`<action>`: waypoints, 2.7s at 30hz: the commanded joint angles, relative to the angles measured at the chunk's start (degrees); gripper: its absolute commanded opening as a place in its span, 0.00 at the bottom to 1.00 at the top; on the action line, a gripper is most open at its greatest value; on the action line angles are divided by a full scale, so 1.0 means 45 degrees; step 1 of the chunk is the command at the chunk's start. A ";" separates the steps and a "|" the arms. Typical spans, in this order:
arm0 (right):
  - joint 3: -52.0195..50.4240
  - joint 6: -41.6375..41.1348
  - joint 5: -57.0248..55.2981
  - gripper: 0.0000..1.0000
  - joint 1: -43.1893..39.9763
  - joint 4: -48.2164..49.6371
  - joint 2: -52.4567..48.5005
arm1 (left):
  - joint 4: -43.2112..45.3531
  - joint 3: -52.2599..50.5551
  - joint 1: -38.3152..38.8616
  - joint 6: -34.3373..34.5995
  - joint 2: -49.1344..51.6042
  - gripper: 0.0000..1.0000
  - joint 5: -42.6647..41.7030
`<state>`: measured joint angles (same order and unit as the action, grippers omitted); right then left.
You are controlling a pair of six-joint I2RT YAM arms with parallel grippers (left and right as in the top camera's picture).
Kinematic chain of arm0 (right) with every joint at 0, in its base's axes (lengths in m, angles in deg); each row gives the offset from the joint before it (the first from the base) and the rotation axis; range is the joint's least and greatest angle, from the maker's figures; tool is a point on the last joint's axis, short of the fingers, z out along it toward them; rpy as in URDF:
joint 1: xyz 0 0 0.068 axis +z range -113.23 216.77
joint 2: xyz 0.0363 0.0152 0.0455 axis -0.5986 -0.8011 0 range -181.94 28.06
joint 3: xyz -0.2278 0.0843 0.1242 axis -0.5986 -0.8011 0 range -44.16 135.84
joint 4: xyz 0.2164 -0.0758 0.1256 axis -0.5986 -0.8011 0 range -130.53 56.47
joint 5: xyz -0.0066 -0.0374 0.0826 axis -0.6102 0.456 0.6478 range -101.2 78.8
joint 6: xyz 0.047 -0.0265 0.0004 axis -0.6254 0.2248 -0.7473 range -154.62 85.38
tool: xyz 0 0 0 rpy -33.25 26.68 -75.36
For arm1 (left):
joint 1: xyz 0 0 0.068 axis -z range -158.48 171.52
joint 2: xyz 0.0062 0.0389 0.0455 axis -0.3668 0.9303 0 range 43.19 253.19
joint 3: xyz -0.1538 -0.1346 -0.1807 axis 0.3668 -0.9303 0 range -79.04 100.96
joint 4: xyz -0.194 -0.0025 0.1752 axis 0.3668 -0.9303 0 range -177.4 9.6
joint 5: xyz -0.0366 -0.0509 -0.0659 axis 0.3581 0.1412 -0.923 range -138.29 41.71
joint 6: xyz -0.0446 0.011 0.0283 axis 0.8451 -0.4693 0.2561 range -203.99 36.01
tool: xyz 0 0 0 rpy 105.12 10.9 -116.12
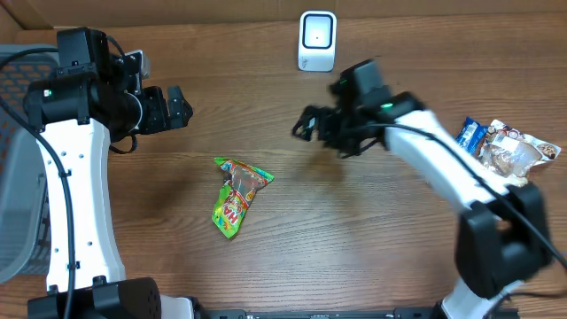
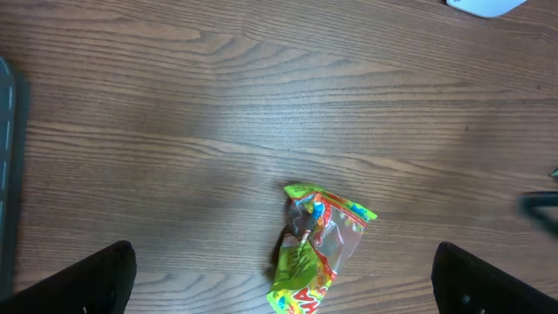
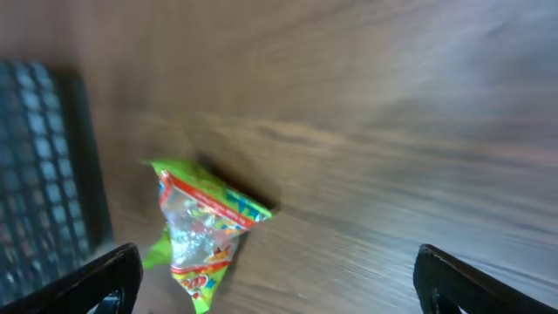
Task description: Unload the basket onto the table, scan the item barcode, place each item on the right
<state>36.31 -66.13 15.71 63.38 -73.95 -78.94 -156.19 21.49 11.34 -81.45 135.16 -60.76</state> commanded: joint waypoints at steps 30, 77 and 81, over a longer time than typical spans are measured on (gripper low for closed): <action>0.0185 -0.1773 -0.2594 0.24 0.4347 0.2365 -0.3084 | -0.0005 -0.0068 0.0029 -0.0282 -0.0044 0.99 -0.0146; 0.4260 0.2599 -0.6139 0.88 0.2477 -0.5945 -0.2550 | -0.0005 -0.0068 0.0029 -0.0287 -0.0044 1.00 -0.0146; 0.3755 0.2147 -0.8524 1.00 0.3138 -0.5586 -0.2735 | -0.0005 -0.0068 0.0029 -0.0287 -0.0049 1.00 -0.0146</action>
<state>54.47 -53.89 -11.45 76.60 -99.70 -90.83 -156.19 21.49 11.34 -81.45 135.16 -60.74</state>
